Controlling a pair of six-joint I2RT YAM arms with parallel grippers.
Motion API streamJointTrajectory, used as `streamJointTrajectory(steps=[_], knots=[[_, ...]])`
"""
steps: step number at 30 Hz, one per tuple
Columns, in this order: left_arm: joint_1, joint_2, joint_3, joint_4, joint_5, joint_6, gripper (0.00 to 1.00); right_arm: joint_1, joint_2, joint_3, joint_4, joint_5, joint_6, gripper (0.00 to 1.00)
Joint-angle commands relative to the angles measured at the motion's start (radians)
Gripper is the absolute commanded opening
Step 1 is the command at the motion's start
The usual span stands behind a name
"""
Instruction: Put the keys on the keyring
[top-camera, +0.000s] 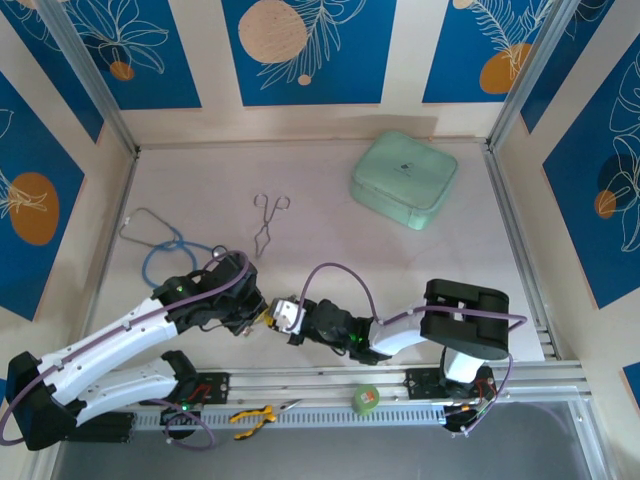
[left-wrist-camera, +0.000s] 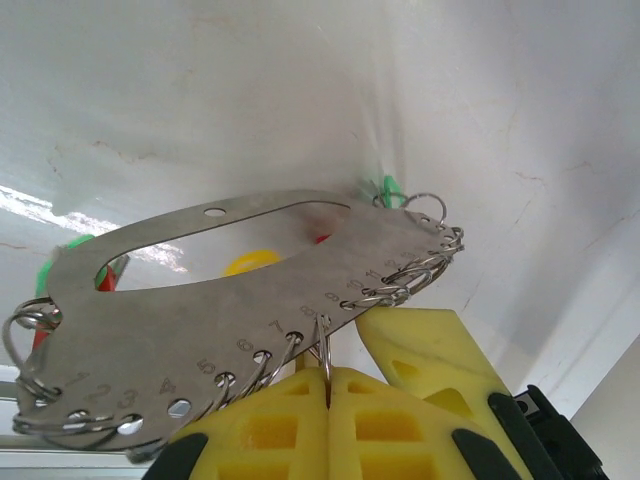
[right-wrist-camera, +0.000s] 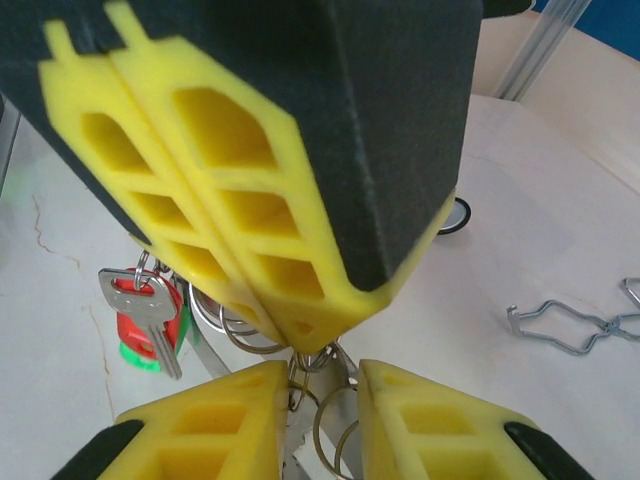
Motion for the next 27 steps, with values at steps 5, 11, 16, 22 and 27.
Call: streamJointTrajectory(steps=[5,11,16,22,27], knots=[[0.010,-0.013,-0.014,0.019,0.019,-0.080,0.00,0.008,0.011,0.017,0.069,0.004,-0.008,0.24],[0.009,-0.012,-0.009,0.015,0.020,-0.080,0.00,0.004,0.034,0.039,0.077,0.005,-0.007,0.17],[0.009,-0.015,-0.011,0.014,0.020,-0.085,0.00,-0.002,0.037,0.040,0.086,0.010,-0.001,0.07],[0.010,-0.064,-0.017,0.058,-0.090,0.050,0.53,-0.018,0.003,0.010,0.055,-0.022,0.031,0.00],[0.018,-0.114,0.067,0.064,-0.349,0.552,0.73,-0.045,-0.066,-0.018,-0.071,-0.111,0.048,0.00]])
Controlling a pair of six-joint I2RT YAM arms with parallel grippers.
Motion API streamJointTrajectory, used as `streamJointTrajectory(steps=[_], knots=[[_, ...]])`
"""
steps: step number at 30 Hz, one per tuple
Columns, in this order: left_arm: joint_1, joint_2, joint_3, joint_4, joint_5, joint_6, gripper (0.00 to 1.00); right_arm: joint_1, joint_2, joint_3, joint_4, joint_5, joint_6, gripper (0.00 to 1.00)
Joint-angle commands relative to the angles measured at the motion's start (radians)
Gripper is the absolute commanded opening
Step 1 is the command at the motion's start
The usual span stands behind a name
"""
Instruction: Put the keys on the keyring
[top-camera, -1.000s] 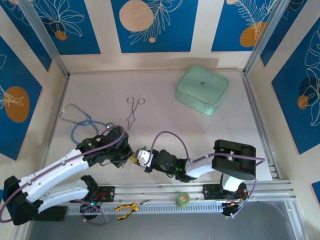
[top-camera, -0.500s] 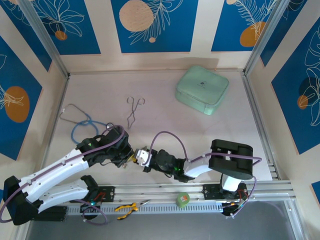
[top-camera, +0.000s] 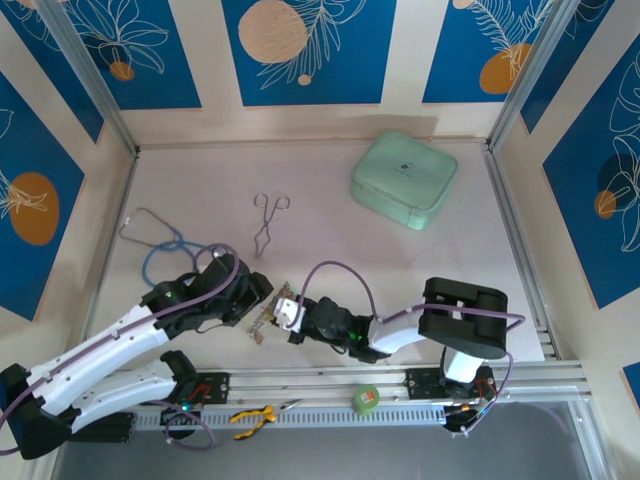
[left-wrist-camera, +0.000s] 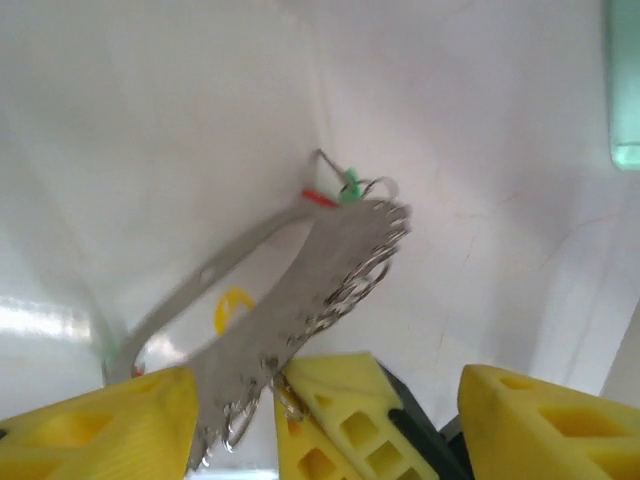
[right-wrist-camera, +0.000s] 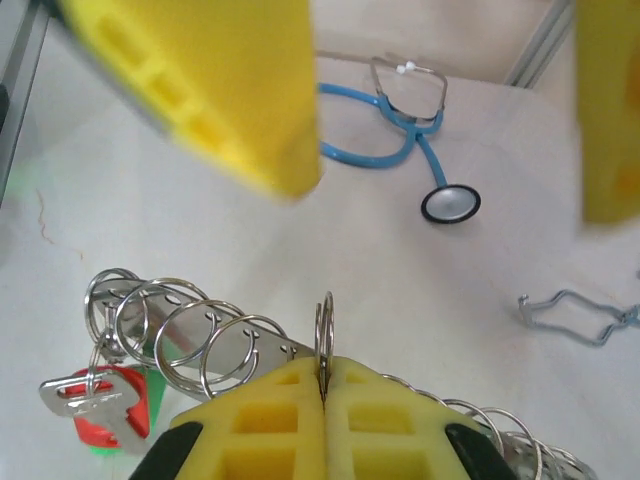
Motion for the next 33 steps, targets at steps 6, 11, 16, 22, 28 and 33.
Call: streamJointTrajectory(steps=[6,11,16,22,28,33], knots=[[0.034,-0.049,0.035,0.187,-0.182,1.053,0.72,-0.101,-0.187,-0.020,-0.270,-0.260,0.034,0.00],[0.040,-0.107,-0.102,0.366,-0.085,1.470,0.58,-0.187,-0.295,-0.008,-0.478,-0.404,-0.002,0.00],[0.043,-0.161,-0.218,0.491,0.165,1.789,0.46,-0.248,-0.376,0.018,-0.654,-0.488,-0.069,0.00],[0.042,-0.088,-0.253,0.523,0.359,1.932,0.35,-0.284,-0.408,0.058,-0.778,-0.524,-0.132,0.00],[0.042,-0.038,-0.314,0.643,0.538,1.905,0.29,-0.297,-0.410,0.084,-0.826,-0.548,-0.156,0.00],[0.043,-0.011,-0.341,0.678,0.568,1.898,0.30,-0.308,-0.431,0.083,-0.822,-0.561,-0.152,0.00]])
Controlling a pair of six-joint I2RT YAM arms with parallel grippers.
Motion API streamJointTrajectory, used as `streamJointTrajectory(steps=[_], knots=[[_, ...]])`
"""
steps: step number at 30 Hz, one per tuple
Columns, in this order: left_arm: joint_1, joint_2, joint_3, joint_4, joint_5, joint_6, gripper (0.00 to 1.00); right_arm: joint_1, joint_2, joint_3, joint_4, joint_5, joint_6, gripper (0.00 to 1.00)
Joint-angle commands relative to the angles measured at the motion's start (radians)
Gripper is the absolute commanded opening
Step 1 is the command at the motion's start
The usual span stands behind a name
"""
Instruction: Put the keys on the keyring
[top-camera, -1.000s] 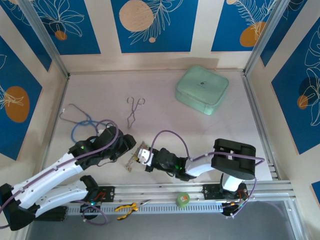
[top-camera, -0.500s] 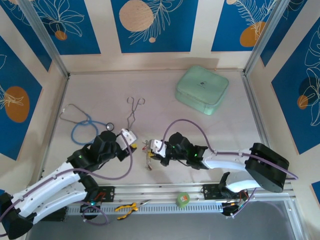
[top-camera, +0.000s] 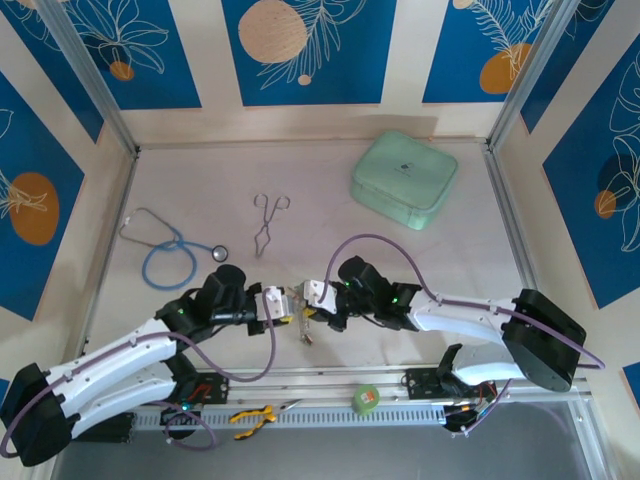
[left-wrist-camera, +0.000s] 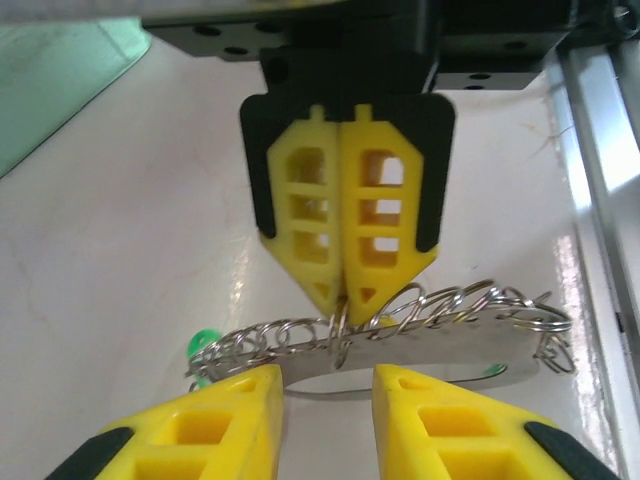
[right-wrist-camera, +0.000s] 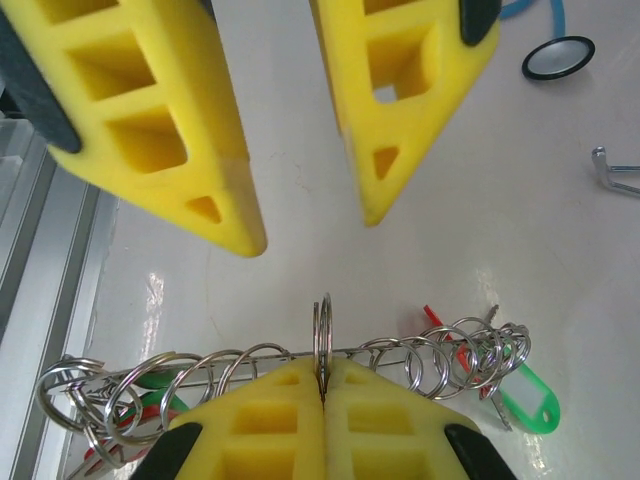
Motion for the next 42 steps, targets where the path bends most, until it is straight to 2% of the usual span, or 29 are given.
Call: streamJointTrajectory(steps=[1,10,25,26,30,32,34,36,42], knots=[[0.009,0.014,-0.025,0.081,0.068,0.019,0.30,-0.008,-0.037,0.030,-0.008,-0.048,-0.019,0.00],[0.010,0.080,-0.026,0.143,0.035,0.005,0.29,-0.013,-0.048,0.037,0.002,-0.059,-0.010,0.00],[0.008,0.127,-0.012,0.159,0.081,-0.032,0.04,-0.008,-0.064,0.034,0.047,-0.051,0.019,0.00],[0.009,0.132,-0.012,0.172,0.084,-0.041,0.01,-0.009,-0.066,0.031,0.052,-0.054,0.023,0.00],[-0.007,0.164,-0.041,0.287,0.069,-0.115,0.00,-0.024,-0.080,0.008,0.075,-0.075,0.041,0.00],[-0.025,0.183,-0.068,0.373,0.042,-0.157,0.00,-0.035,-0.089,-0.010,0.087,-0.084,0.056,0.08],[-0.036,0.192,-0.099,0.465,0.015,-0.192,0.00,-0.056,-0.103,-0.032,0.093,-0.107,0.075,0.22],[-0.036,0.188,-0.133,0.548,-0.004,-0.219,0.00,-0.090,-0.120,-0.067,0.110,-0.151,0.098,0.28],[-0.039,0.136,-0.176,0.589,-0.004,-0.237,0.00,-0.156,-0.199,-0.166,0.196,-0.199,0.126,0.31]])
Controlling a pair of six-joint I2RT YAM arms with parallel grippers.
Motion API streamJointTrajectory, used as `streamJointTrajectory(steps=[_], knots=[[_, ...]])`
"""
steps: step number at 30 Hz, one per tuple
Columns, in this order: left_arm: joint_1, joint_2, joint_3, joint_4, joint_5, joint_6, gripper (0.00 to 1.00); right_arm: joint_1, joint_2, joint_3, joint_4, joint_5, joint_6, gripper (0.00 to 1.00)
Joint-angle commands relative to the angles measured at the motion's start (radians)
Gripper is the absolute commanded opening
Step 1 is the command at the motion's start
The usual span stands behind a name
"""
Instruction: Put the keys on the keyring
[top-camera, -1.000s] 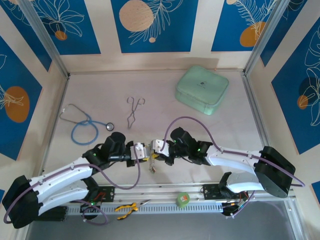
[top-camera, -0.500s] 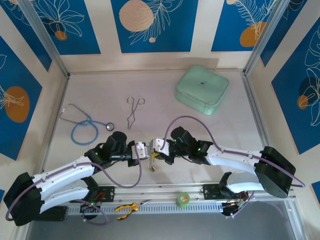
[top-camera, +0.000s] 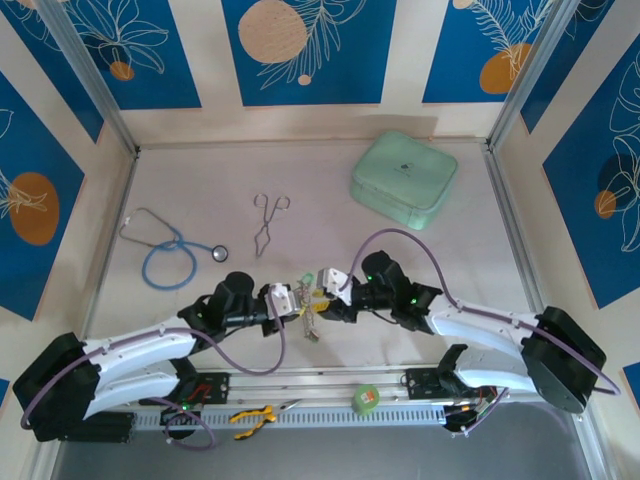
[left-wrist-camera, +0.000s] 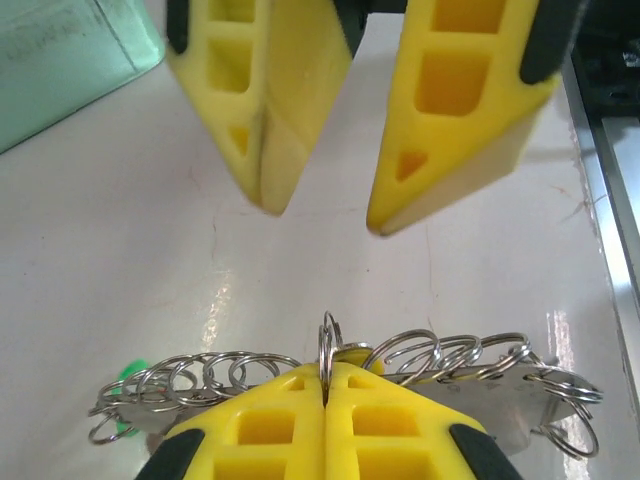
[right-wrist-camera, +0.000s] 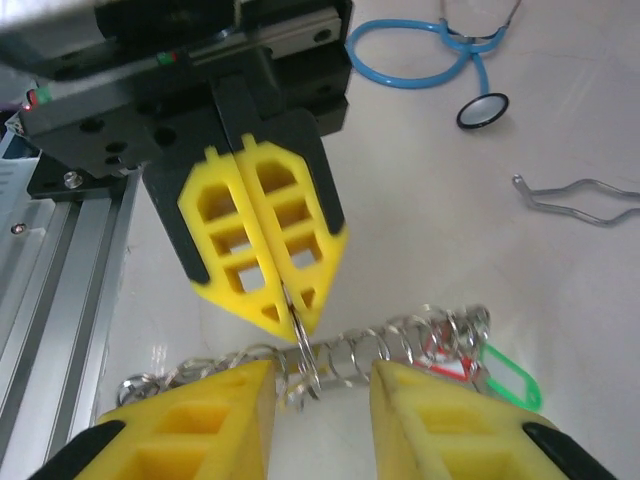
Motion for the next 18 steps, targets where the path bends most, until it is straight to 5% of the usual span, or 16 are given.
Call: streamJointTrajectory(steps=[1,18], knots=[[-0.009,-0.042,-0.020,0.125,-0.005,-0.045,0.00,-0.018,-0.032,-0.032,0.064,-0.060,0.018,0.30],[-0.022,-0.062,-0.093,0.217,-0.016,-0.124,0.00,-0.019,0.118,0.045,0.108,-0.116,-0.016,0.30]])
